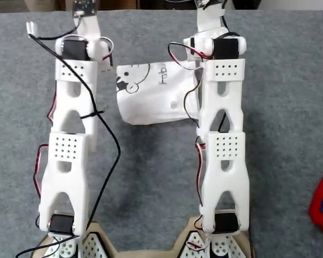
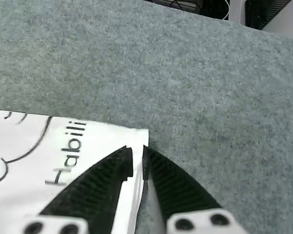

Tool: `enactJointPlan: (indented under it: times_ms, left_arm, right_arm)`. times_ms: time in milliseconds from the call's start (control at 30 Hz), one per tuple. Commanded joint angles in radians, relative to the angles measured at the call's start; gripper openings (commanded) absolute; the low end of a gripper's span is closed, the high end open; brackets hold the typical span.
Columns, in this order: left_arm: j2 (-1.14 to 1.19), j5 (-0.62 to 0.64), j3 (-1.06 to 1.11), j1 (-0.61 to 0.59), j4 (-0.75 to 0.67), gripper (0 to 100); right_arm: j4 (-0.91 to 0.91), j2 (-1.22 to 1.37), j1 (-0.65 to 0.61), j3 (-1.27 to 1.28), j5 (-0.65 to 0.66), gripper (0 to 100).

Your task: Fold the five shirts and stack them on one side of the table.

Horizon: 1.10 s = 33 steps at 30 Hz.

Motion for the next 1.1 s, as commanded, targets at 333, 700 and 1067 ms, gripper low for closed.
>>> enactJointPlan:
  times_ms: [333, 700, 1067]
  left_arm:
    - [-0.231, -0.008, 0.018, -0.025, 0.015, 2]
    - [-0.728, -0.017, 0.729, -0.028, 0.014, 2]
    - [-1.208, -0.055, 1.336, -0.149, 0.011, 2]
  right_arm:
    - [0.181, -0.122, -0.038, -0.045, -0.129, 1.2]
    - [0.215, -0.55, 0.051, 0.479, -0.195, 1.6]
    - [0.195, -1.132, -0.073, 1.405, -0.425, 1.9]
